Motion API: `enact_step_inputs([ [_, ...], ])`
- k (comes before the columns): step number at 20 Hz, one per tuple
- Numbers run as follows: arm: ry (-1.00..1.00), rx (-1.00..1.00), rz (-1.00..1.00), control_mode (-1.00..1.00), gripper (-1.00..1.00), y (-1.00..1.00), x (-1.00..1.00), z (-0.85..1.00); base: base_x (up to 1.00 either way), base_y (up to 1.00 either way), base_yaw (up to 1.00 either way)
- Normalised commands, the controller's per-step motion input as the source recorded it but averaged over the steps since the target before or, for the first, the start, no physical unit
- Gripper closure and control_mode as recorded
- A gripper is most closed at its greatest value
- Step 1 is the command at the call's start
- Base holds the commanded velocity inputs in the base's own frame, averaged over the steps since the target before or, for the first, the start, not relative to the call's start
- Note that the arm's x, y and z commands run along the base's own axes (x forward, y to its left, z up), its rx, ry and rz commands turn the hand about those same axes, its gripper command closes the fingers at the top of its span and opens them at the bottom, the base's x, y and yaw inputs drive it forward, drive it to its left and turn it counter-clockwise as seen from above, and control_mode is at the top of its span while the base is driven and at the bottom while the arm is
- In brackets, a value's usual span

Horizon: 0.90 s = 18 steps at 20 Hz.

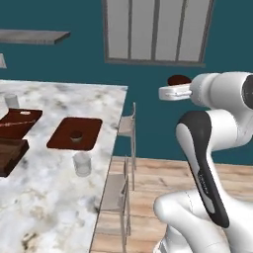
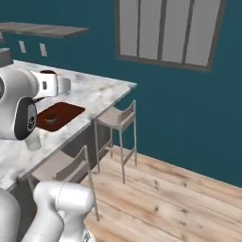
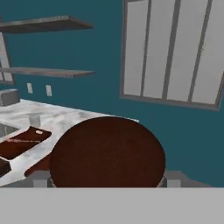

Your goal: Take the cupcakes from the fridge and place them on the empty tray on the dining counter.

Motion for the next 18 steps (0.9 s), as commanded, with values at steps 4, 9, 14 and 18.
enact_step_inputs([
  [4, 0.00, 0.00, 0.00, 1.00, 1.00, 0.00, 0.00, 0.00, 0.85, -0.81, 0.52],
  [9, 0.00, 0.00, 0.00, 1.00, 1.00, 0.00, 0.00, 0.00, 0.82, -0.81, 0.49],
  [14, 0.00, 0.00, 0.00, 1.00, 1.00, 0.00, 0.00, 0.00, 0.87, -0.73, 0.48],
  [18, 0.00, 0.00, 0.00, 1.00, 1.00, 0.00, 0.00, 0.00, 0.69, -0.95, 0.41],
])
